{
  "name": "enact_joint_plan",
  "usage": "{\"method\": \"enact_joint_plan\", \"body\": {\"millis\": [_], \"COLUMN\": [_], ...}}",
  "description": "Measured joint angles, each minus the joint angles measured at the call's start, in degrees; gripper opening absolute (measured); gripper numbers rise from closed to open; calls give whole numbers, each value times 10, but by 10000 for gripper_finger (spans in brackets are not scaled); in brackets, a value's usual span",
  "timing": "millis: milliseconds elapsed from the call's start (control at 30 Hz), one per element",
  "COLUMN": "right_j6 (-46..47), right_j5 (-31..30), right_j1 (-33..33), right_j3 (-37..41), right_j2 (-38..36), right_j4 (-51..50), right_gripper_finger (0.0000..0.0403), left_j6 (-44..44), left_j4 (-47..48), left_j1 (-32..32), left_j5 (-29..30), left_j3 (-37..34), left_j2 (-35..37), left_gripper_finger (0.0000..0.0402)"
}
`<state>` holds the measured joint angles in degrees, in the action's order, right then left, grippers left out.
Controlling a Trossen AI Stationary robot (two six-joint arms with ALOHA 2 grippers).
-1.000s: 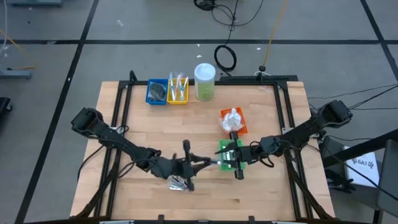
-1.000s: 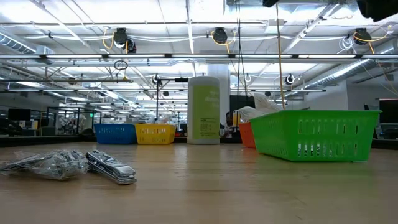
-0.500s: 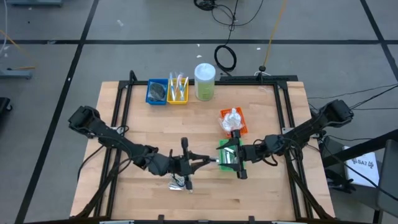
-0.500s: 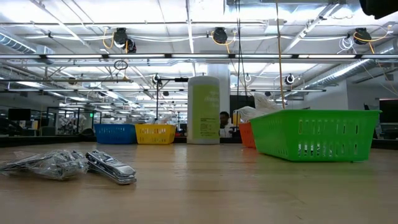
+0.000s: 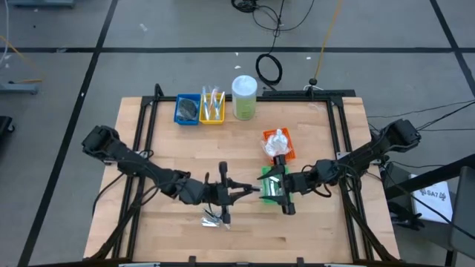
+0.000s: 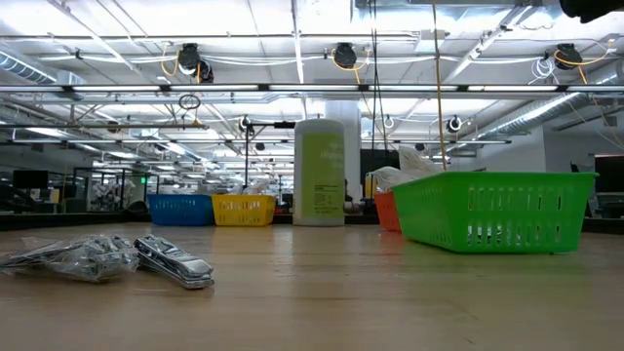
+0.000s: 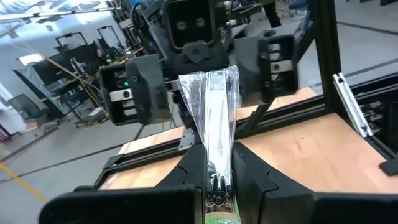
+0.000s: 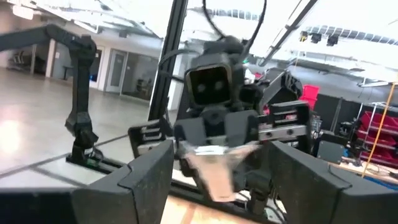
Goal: Pick & Place Travel size toiletries
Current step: Put the nail cutter into the green bin
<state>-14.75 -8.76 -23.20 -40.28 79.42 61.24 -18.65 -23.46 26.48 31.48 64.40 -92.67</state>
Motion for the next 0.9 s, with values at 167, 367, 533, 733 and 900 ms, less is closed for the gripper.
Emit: {"method": "enact_joint_plan", "body": {"millis": [167,367,533,733,900], "right_j6": [4,5,2,2,-2], "right_j5": [0,-1,-1,-1,-4], "right_j1": [7,7,7,19,24], "right_j3": [-3,-4,-4,-4,-4], "right_j2": [9,13,13,13,13], "right_j4": [-15,-10,-2,-17,-28], "right_gripper_finger": [247,238,190,99,40], "left_j6": [14,24,23,23,34], "left_j4": [-2,-3,-2,0,3], "left_j1": [-20,-36,-37,-36,-37], "left_j5": [-35,-62,-65,-66,-60], "left_j3": [0,0,0,0,0], "left_j2": [0,0,0,0,1], "left_gripper_finger": [35,35,35,35,36]}}
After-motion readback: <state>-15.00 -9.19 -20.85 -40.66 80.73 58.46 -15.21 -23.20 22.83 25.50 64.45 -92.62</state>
